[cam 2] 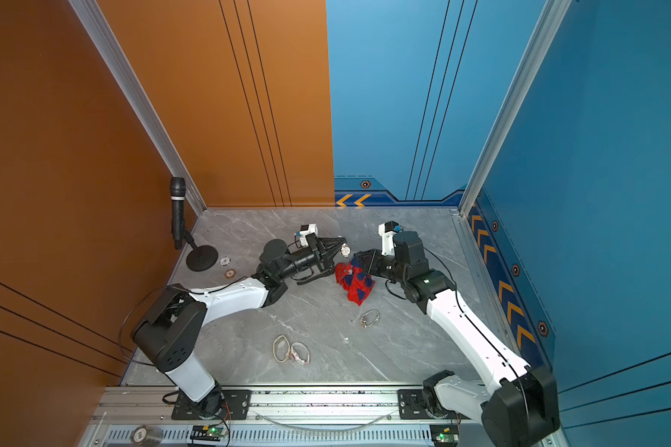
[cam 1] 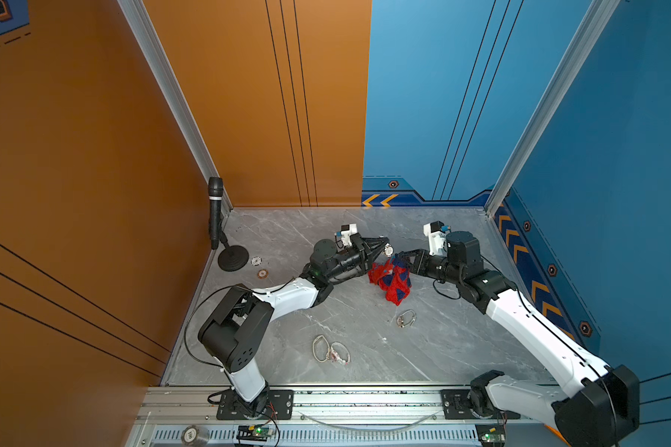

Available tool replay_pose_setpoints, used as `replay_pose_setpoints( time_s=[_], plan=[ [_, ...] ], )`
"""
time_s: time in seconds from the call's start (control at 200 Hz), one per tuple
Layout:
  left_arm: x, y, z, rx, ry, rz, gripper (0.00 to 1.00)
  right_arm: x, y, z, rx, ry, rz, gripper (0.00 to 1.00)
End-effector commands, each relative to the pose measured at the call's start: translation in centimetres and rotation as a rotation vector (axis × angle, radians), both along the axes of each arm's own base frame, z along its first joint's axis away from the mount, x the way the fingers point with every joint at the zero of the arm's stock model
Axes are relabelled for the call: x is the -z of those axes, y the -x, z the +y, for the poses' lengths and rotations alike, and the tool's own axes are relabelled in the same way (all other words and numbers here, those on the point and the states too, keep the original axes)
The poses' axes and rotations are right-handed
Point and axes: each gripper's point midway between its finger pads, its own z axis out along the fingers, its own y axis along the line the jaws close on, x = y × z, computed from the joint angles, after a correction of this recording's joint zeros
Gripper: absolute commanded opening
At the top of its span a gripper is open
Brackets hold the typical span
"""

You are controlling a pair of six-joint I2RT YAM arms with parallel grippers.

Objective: Wipe the watch dial
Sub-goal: Wipe the dirt from the watch dial.

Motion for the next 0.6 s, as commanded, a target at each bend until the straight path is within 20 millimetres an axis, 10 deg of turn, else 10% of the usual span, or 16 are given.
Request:
replay_pose_setpoints(
  time_s=[0.0,0.31,0.596],
  plan=[
    [0.4,0.4,0.2,0.028,-0.027,-0.032,0.00,-3.2,0.6,0.4,-0.010,-0.036,-0.061,0.00],
    [0.5,0.7,-0.3,0.034,-0.028,-0.031,0.00,-5.7,0.5,3.8,-0.101,-0.106,-0.100,0.00],
    [-0.2,1.3,-0.7,0.048,-0.013,-0.036,0.00,-2.1,-1.2,4.3,-0.092,-0.073,-0.039,0.00]
  ],
)
